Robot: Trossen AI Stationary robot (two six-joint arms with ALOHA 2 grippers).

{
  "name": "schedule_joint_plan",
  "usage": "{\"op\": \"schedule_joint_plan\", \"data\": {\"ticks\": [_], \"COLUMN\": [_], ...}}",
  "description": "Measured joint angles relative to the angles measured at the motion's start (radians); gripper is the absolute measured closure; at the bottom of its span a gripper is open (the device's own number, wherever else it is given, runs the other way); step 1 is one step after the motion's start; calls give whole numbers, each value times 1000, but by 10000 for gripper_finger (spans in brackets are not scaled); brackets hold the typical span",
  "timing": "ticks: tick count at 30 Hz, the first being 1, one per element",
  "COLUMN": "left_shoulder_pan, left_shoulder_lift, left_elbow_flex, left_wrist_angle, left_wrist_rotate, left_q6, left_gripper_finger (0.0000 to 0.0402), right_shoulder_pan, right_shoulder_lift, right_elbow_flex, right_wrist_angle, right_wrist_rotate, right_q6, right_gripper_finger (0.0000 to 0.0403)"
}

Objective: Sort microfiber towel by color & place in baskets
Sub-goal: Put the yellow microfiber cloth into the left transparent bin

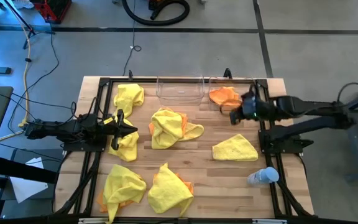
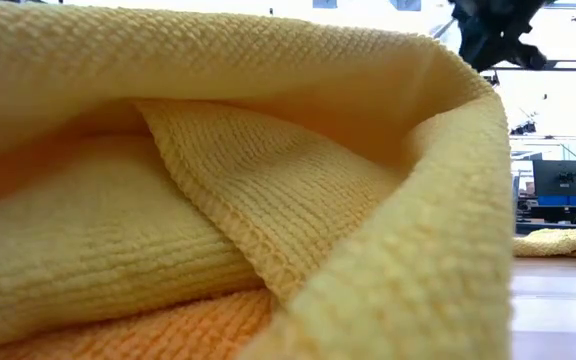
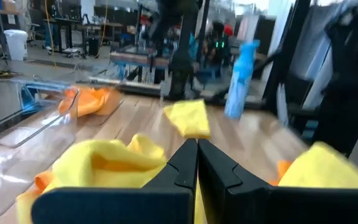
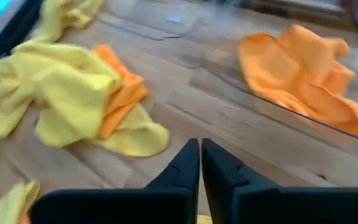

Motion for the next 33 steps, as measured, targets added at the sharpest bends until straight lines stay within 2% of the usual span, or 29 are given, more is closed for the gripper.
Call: {"op": "schedule_joint_plan", "data": {"ticks": [5,11,15,19,25,30,33], "left_shoulder_pan": [0,-1,-23,-94,-208,-244,-244], "left_shoulder_lift": [0,1,77,291,682,955,1083], "left_elbow_flex": [0,6,96,238,517,770,910], "left_wrist_angle": [39,99,-20,-85,-127,-320,-448], "left_wrist_rotate": [0,0,-43,-142,-361,-501,-520], "left_q6": [-111,-124,-138,-140,-146,-295,-396], "left_gripper_finger": [401,401,401,401,401,401,401], "right_shoulder_pan": [194,334,381,416,510,604,656], "right_shoulder_lift": [11,43,63,68,68,68,67], "right_elbow_flex": [-3,-12,-12,-12,-12,-13,-19], "right_wrist_angle": [40,61,52,2,-30,-28,-13], "right_wrist_rotate": [95,165,170,162,160,204,254], "right_q6": [58,83,61,51,23,-44,-70], "right_gripper_finger": [395,401,402,402,402,403,403]}}
